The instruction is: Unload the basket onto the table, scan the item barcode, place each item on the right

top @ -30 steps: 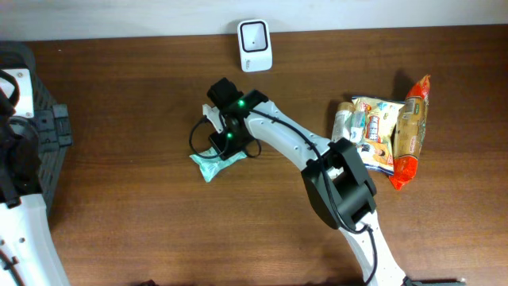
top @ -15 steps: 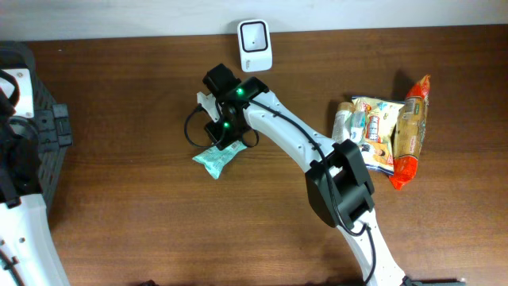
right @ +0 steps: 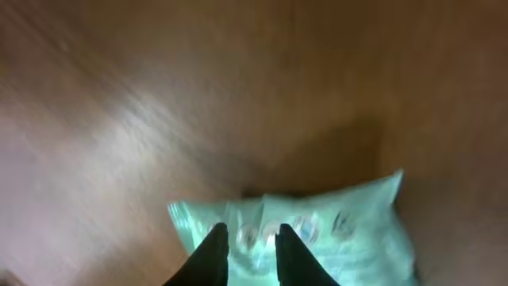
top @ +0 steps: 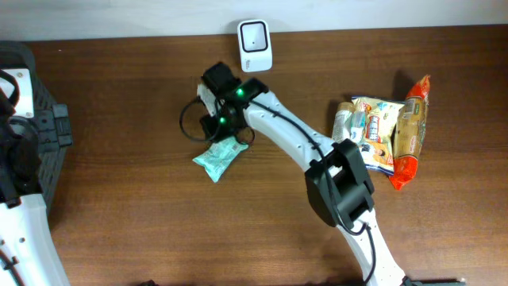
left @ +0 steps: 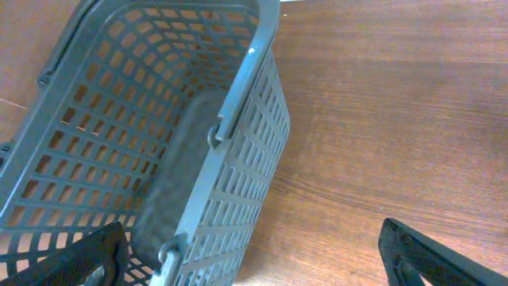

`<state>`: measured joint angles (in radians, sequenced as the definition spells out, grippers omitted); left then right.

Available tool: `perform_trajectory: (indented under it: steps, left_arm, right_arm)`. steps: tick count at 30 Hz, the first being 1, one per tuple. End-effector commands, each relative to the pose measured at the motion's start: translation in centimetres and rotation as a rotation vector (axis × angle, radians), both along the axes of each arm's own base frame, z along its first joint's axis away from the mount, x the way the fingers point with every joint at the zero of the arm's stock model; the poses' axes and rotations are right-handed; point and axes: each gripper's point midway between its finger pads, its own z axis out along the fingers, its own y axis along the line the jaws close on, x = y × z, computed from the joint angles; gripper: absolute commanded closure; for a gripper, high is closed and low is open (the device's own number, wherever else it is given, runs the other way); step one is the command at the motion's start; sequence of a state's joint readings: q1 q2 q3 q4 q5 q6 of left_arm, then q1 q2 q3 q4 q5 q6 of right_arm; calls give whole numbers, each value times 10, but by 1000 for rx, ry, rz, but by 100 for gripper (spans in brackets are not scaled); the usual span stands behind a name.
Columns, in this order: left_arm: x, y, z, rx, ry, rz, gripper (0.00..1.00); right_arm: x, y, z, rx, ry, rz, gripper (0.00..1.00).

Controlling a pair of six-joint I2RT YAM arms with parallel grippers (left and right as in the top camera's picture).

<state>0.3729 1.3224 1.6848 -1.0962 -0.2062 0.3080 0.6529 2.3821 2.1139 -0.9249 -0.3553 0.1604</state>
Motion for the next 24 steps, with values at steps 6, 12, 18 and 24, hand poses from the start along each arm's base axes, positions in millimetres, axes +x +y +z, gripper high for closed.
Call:
perform_trajectory:
  steps: [6, 12, 18, 24]
  left_arm:
    - [0, 0, 3, 5, -6, -10, 1]
    - [0, 0, 3, 6, -6, -10, 1]
    - [0, 0, 3, 5, -6, -10, 1]
    - [0, 0, 3, 5, -6, -10, 1]
  right_arm:
    - [-34, 41, -40, -23, 30, 102, 60]
    - [-72, 8, -53, -168, 194, 104, 57]
    - [-51, -50, -47, -244, 249, 42, 57]
    - [-41, -54, -15, -167, 199, 83, 56]
